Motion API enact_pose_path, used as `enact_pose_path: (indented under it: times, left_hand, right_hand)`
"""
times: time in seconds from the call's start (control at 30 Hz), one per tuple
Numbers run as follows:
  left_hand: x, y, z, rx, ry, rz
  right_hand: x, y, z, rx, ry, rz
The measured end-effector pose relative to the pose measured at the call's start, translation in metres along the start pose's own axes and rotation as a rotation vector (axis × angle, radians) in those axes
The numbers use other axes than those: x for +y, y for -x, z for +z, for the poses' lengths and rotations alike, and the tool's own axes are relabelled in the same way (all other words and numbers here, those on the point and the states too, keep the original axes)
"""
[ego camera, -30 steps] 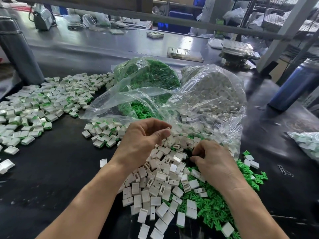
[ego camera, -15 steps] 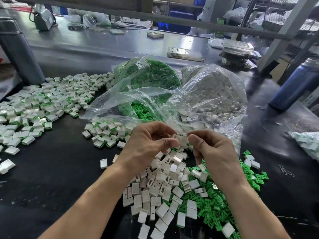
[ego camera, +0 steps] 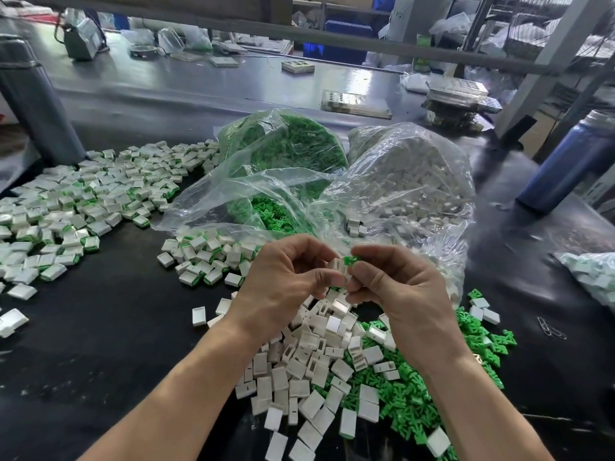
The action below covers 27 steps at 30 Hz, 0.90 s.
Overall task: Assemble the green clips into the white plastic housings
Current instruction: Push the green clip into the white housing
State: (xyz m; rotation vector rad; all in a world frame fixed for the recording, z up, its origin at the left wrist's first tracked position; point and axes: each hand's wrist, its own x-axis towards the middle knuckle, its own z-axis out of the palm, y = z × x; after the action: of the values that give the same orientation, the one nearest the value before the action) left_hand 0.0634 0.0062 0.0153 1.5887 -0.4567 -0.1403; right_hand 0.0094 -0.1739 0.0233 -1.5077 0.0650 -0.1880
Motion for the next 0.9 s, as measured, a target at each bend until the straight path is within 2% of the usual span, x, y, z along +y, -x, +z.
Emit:
enact_pose_path:
  times: [0.33,0.63,0.73,0.9]
  left_hand:
    - [-0.0018,0.0001,0.0012,0.011,-0.164,0.033]
    - [-0.0064,0.0040,0.0011,0.023,-0.483,0.131]
    - [-0.0073,0.0032,0.0007,0.011,-0.472,0.102]
    - [-0.0099,-0.0003,0.0008,-0.019,-0.285,0.060]
  right_hand:
    - [-0.0014,0.0029,0.0028,-0.019,0.008,0.007]
    - [-0.0010,0.0042,0.0046,-0.013,0.140,-0.005]
    - [-0.0001,0.0044,0.0047,-0.012,0.159,-0.014]
    - [0.0013,0.0040,0.0047,-0.007,0.160,-0.006]
